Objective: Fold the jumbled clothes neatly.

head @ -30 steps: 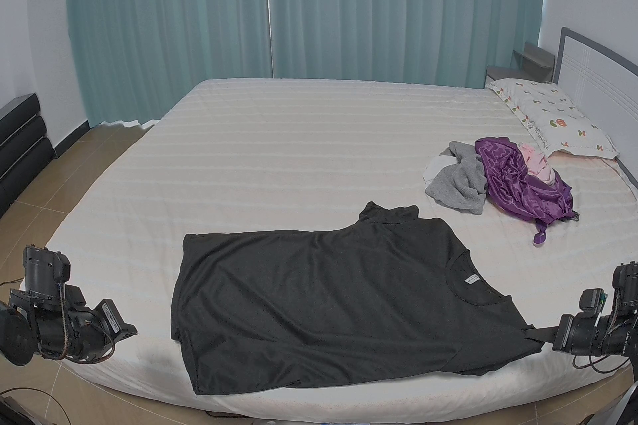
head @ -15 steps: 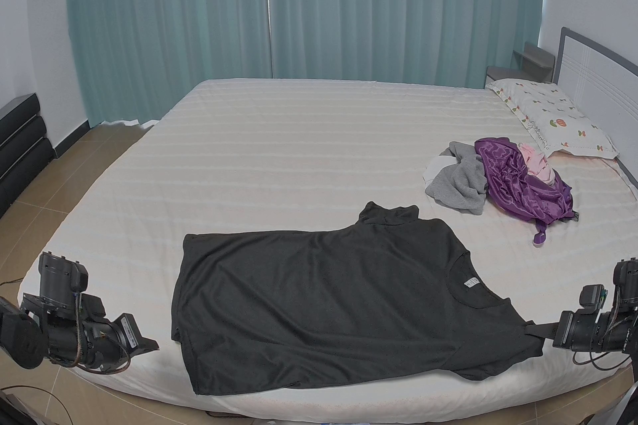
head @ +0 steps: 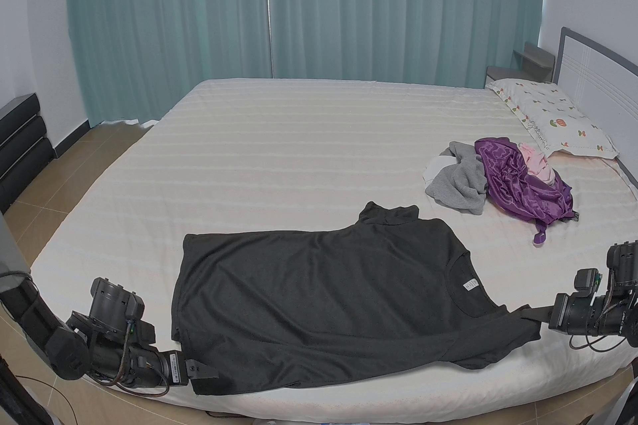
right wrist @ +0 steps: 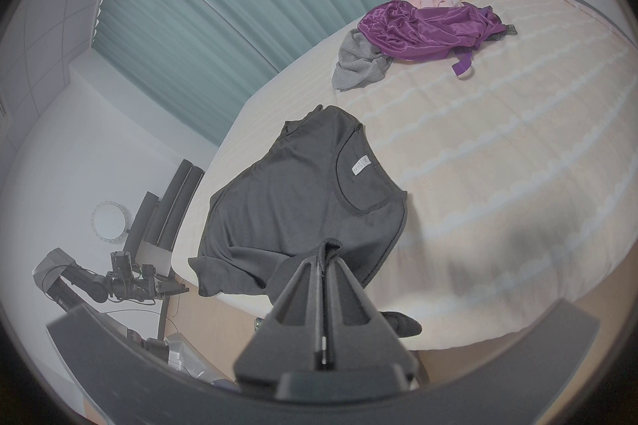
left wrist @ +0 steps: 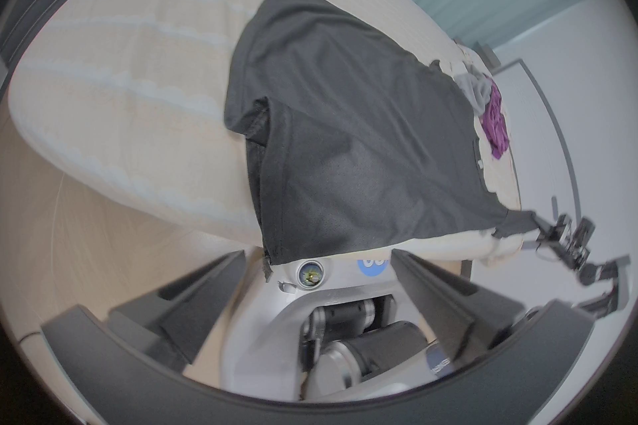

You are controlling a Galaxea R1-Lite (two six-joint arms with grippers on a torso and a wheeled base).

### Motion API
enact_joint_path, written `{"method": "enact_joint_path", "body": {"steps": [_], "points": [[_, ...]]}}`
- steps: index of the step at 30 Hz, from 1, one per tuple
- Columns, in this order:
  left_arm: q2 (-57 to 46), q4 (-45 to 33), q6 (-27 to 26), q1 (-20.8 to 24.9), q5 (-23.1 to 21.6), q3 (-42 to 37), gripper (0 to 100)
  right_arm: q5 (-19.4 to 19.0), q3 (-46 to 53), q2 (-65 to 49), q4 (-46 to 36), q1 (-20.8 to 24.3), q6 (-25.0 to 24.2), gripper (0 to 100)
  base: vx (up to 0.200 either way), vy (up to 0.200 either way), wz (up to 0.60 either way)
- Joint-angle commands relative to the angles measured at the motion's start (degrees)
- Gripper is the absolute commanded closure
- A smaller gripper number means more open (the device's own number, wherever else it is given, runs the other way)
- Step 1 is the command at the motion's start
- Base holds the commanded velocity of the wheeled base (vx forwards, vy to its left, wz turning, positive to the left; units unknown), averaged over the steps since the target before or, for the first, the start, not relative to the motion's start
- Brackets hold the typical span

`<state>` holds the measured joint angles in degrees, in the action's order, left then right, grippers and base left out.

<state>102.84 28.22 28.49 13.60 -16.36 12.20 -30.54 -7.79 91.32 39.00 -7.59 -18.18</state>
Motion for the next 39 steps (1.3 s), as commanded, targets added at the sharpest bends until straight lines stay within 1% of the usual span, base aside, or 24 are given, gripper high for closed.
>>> {"method": "enact_joint_path", "body": {"steps": [1, 3, 6, 9, 10, 11, 13, 16, 18, 24, 26, 28, 34, 37, 39], "points": [[7.8, 4.3, -4.2, 3.4, 1.6, -2.4, 0, 0.0, -1.7, 1.9, 0.0, 0.2, -0.1, 100, 0.000, 0.000, 0.00], [9.8, 5.0, -4.8, 3.8, 2.6, -2.4, 0, 0.0, -2.1, 2.3, 0.0, 0.2, -0.1, 100, 0.000, 0.000, 0.00], [10.3, 5.7, -5.1, 4.9, 3.6, -2.5, 0, 0.0, -2.5, 3.3, 0.0, 0.2, -0.2, 100, 0.000, 0.000, 0.00], [10.9, 5.7, -5.1, 7.7, 5.2, -2.5, 0, 0.0, -3.1, 4.2, 0.1, 0.2, -0.2, 100, 0.000, 0.000, 0.00], [11.0, 5.7, -5.1, 7.8, 5.3, -2.5, 0, 0.0, -3.2, 4.2, 0.1, 0.2, -0.2, 100, 0.000, 0.000, 0.00], [11.6, 5.7, -5.1, 9.1, 5.9, -2.1, 0, 0.0, -3.4, 4.4, 0.1, 0.2, -0.2, 100, 0.000, 0.000, 0.00], [12.0, 5.7, -5.1, 9.7, 6.4, -1.6, 0, 0.0, -3.5, 4.4, 0.1, 0.2, -0.3, 100, 0.000, 0.000, 0.00], [12.6, 5.6, -5.2, 9.8, 7.0, -0.9, 0, 0.0, -3.5, 4.4, 0.1, 0.2, -0.2, 100, 0.000, 0.000, 0.00], [13.1, 5.4, -6.3, 9.8, 7.4, -0.2, 0, 0.0, -4.0, 4.7, 0.0, 0.2, -0.3, 100, 0.000, 0.000, 0.00], [13.4, 5.0, -7.6, 9.7, 7.4, 1.1, 0, 0.1, -4.6, 5.2, 0.0, 0.2, -0.3, 100, 0.000, 0.000, 0.00], [14.1, 4.8, -8.4, 8.8, 7.4, 2.5, 0, 0.1, -4.7, 5.2, 0.1, 0.3, -0.3, 100, 0.000, 0.000, 0.00], [14.1, 4.1, -9.4, 8.8, 7.4, 2.8, 0, 0.1, -5.0, 5.2, 0.0, 0.4, -0.3, 100, 0.000, 0.000, 0.00], [14.4, 1.0, -9.6, 8.4, 7.6, 5.4, 0, 0.1, -5.0, 5.7, 0.1, 0.6, -0.3, 100, 0.000, 0.000, 0.00], [14.7, -1.5, -9.6, 8.6, 10.4, 7.0, 0, 0.1, -5.0, 5.9, 0.1, 1.2, -0.3, 100, 0.000, 0.000, 0.00], [14.9, -1.6, -9.5, 8.6, 10.5, 7.3, 0, 0.1, -5.0, 5.9, 0.1, 1.2, -0.3, 100, 0.000, 0.000, 0.00]]}}
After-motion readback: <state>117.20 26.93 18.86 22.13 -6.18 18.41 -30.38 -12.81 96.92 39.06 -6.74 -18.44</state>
